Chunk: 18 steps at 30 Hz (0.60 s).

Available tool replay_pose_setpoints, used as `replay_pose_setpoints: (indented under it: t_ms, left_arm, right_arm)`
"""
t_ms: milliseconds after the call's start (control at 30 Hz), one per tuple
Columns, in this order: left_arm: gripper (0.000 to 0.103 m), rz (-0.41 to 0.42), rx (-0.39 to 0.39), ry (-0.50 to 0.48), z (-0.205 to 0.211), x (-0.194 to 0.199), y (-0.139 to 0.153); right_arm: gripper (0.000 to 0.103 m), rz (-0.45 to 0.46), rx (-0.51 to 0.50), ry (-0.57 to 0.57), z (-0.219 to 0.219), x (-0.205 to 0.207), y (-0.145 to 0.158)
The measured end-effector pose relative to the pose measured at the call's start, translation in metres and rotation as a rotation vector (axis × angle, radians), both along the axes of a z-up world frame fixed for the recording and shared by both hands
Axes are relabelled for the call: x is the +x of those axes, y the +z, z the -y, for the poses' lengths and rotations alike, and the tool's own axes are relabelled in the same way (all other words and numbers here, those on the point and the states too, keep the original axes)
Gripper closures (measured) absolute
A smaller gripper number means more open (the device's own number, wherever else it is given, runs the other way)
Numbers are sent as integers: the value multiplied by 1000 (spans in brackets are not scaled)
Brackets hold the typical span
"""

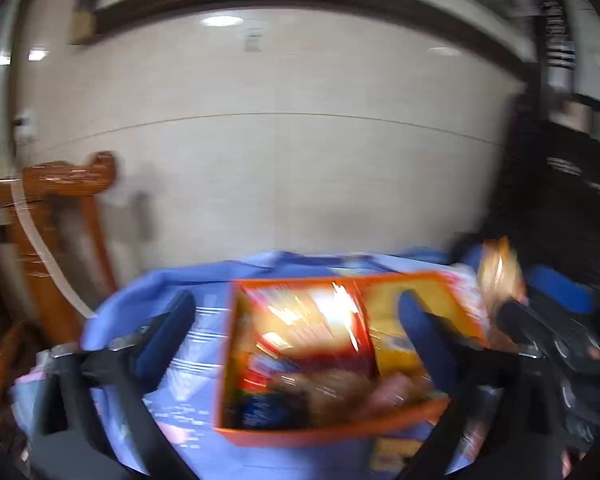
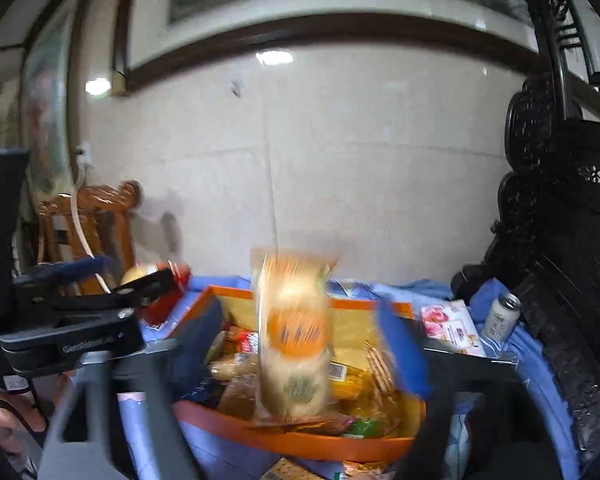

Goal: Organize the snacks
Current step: 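Grasp the red biscuit pack with left while right carries rice cake to box, both drop, then grasp the brown triangular snack bag with the right tool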

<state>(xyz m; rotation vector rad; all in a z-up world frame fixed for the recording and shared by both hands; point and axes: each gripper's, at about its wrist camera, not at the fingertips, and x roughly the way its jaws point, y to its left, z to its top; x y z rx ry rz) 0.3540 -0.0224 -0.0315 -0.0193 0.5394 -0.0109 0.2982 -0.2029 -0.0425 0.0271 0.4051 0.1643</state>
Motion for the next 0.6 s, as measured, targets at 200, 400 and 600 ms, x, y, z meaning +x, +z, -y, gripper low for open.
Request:
replay_pose_setpoints:
  t_ms: [200,400,600]
  left_arm:
    - [4,1,-113,-31,-22,-48,-15]
    - [4,-74,-98,-59,-20,-100,-74]
    - [4,-208,-67,-118,-5,-138,-134]
  right_arm:
    - [12,100,60,-50,30,-53,0]
    - [12,-12,84,-161,65,-101,-56]
    - [12,-258,130,-218,88,-126,-139]
